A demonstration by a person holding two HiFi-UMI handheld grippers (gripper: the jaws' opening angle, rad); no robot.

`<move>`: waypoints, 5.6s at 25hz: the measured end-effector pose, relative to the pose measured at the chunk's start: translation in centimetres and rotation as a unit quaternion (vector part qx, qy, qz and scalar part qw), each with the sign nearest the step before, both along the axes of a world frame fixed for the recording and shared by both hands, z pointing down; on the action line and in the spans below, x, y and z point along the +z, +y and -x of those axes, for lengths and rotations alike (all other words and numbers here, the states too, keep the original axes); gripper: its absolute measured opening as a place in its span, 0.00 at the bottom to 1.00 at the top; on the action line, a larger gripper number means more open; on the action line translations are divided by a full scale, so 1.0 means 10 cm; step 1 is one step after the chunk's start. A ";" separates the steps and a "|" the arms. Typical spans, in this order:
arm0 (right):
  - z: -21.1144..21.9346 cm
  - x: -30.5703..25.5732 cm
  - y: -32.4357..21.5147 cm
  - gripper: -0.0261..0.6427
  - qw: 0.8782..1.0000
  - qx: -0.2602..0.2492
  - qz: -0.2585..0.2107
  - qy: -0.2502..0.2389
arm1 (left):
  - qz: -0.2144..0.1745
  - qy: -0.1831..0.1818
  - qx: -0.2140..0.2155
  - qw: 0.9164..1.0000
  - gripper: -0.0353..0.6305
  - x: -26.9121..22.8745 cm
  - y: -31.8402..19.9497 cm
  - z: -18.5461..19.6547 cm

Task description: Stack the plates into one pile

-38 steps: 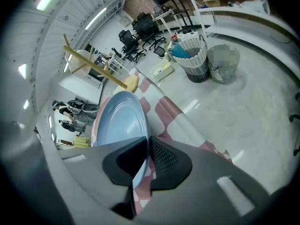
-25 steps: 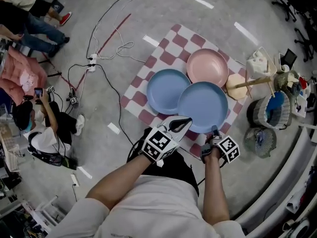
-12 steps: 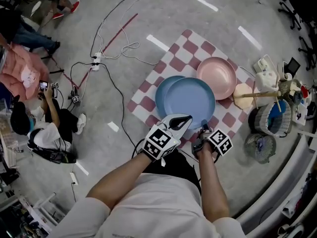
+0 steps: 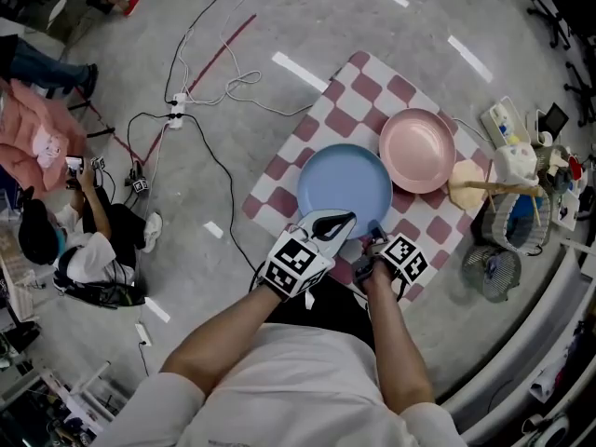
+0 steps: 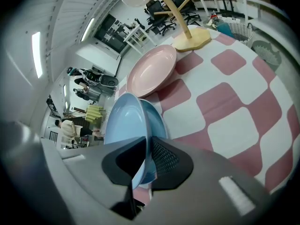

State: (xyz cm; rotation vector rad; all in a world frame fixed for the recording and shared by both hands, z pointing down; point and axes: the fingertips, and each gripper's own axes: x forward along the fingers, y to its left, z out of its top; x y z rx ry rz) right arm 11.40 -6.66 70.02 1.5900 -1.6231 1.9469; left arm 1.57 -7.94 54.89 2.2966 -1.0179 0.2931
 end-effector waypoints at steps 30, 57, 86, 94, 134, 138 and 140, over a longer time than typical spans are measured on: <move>-0.20 -0.05 -0.08 0.13 0.986 -0.103 0.003 0.131 | 0.017 0.009 0.050 0.999 0.06 0.19 -0.19 -0.18; -1.04 0.22 -0.98 0.13 0.979 0.196 -0.047 -0.001 | 0.023 -0.008 0.122 0.992 0.06 0.64 -0.75 -0.92; -1.12 0.31 -1.38 0.08 0.959 0.270 -0.030 -0.086 | 0.026 -0.012 0.082 0.996 0.06 0.62 -0.97 -0.56; -0.95 -0.07 -1.28 0.08 0.971 0.217 -0.037 -0.089 | 0.009 -0.011 0.052 0.999 0.06 0.34 -0.86 -0.48; 0.06 0.19 -0.03 0.10 0.992 -0.107 0.061 0.010 | 0.010 -0.006 -0.085 0.996 0.06 0.24 0.17 0.11; 0.07 0.20 -0.06 0.13 0.987 -0.142 0.069 0.036 | 0.010 -0.007 -0.085 0.996 0.06 0.25 0.14 0.10; 0.04 0.19 -0.04 0.14 0.984 -0.154 0.072 0.047 | 0.009 -0.006 -0.085 0.996 0.06 0.24 0.14 0.08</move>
